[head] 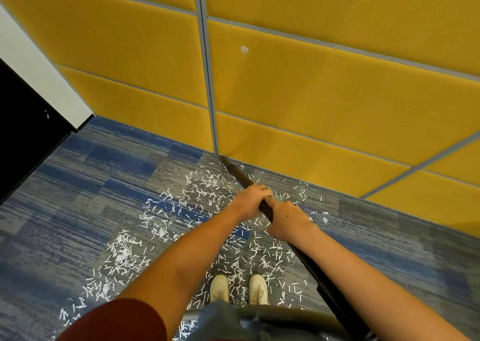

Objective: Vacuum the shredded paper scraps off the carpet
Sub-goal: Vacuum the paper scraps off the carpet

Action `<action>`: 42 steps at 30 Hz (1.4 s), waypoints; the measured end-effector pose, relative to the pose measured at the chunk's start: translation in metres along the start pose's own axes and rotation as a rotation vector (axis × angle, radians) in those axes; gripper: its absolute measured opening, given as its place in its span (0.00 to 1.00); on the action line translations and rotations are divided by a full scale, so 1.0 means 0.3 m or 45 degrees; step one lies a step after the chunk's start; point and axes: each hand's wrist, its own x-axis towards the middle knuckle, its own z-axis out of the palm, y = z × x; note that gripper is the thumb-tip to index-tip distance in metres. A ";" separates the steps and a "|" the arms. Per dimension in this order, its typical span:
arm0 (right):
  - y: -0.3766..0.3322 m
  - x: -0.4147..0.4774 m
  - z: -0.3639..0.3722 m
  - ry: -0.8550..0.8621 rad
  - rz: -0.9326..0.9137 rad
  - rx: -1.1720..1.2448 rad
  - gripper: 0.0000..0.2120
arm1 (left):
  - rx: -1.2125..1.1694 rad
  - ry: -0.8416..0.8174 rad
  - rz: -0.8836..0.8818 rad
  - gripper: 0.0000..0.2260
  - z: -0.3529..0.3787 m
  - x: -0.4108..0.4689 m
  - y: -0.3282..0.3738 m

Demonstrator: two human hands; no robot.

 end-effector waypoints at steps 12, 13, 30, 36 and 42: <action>-0.035 -0.062 0.029 -0.060 -0.098 -0.071 0.33 | 0.250 -0.069 -0.035 0.10 -0.019 -0.078 0.006; -0.045 -0.068 0.035 -0.067 -0.116 -0.080 0.33 | 0.259 -0.070 -0.051 0.10 -0.019 -0.095 -0.004; -0.191 -0.126 0.134 -0.119 -0.400 -0.289 0.29 | 0.217 0.023 -0.316 0.11 -0.012 -0.372 -0.078; -0.154 -0.143 0.135 -0.098 -0.369 -0.288 0.30 | 0.182 0.034 -0.310 0.14 0.015 -0.354 -0.045; -0.104 -0.146 0.130 -0.071 -0.305 -0.284 0.34 | 0.173 0.008 -0.264 0.11 0.032 -0.297 -0.003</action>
